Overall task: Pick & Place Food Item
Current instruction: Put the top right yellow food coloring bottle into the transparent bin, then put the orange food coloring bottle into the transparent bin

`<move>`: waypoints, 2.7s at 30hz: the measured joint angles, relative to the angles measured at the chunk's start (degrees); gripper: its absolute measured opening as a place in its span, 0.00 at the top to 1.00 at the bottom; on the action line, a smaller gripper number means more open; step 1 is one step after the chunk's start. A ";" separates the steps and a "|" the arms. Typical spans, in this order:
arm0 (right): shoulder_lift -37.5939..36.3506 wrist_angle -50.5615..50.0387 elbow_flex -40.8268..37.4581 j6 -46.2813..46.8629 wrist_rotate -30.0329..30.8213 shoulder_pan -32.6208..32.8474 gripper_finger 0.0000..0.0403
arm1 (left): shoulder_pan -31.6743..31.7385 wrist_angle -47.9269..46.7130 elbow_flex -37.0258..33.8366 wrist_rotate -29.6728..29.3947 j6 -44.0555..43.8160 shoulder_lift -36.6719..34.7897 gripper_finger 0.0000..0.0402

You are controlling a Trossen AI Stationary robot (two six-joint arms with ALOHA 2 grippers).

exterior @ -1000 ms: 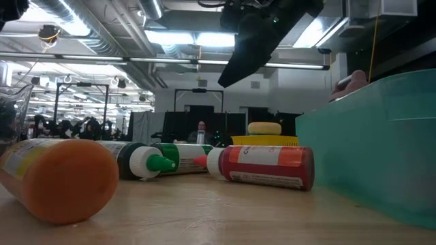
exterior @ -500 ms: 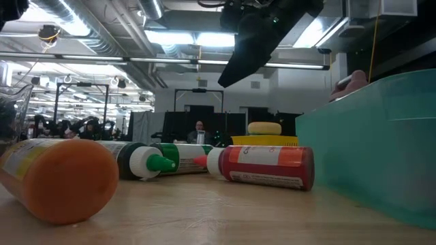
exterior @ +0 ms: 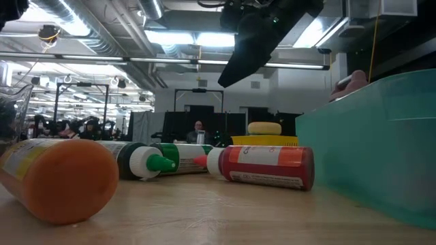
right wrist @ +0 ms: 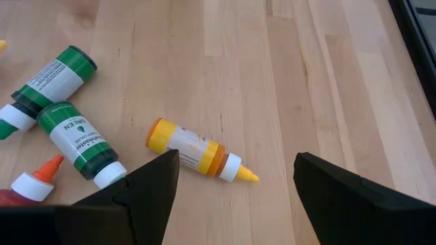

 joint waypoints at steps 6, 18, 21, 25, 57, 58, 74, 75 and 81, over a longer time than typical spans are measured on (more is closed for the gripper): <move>0.00 0.00 0.00 0.00 -0.01 0.06 0.29 | 0.00 0.63 0.00 0.02 -0.40 0.00 0.71; -0.02 -0.02 0.00 -0.02 -1.23 0.06 0.29 | 0.00 1.48 0.00 0.46 -0.57 0.00 0.66; -0.02 -0.02 0.00 0.00 -1.80 0.06 0.29 | 0.00 1.18 0.00 0.46 -0.45 0.00 0.66; -0.02 -0.02 0.00 0.02 -1.91 0.06 0.29 | 0.00 1.20 0.00 0.44 -0.42 0.00 0.67; -0.04 -0.02 0.00 0.22 -1.93 0.06 0.29 | 0.00 4.17 0.00 -1.48 0.02 0.00 0.53; -0.04 -0.04 0.00 0.22 -1.93 0.06 0.29 | 0.00 4.13 0.00 -1.68 0.14 0.00 0.53; -0.04 -0.04 0.00 1.11 -1.95 0.06 0.29 | 0.00 3.49 0.25 -11.34 5.93 -0.42 0.52; -0.04 -0.04 0.00 1.11 -1.95 0.06 0.29 | 0.00 3.46 0.75 -12.57 6.47 -0.42 0.52; -0.04 -0.02 0.00 1.09 -1.95 0.06 0.29 | 0.03 3.81 7.09 -25.82 11.95 -0.42 0.54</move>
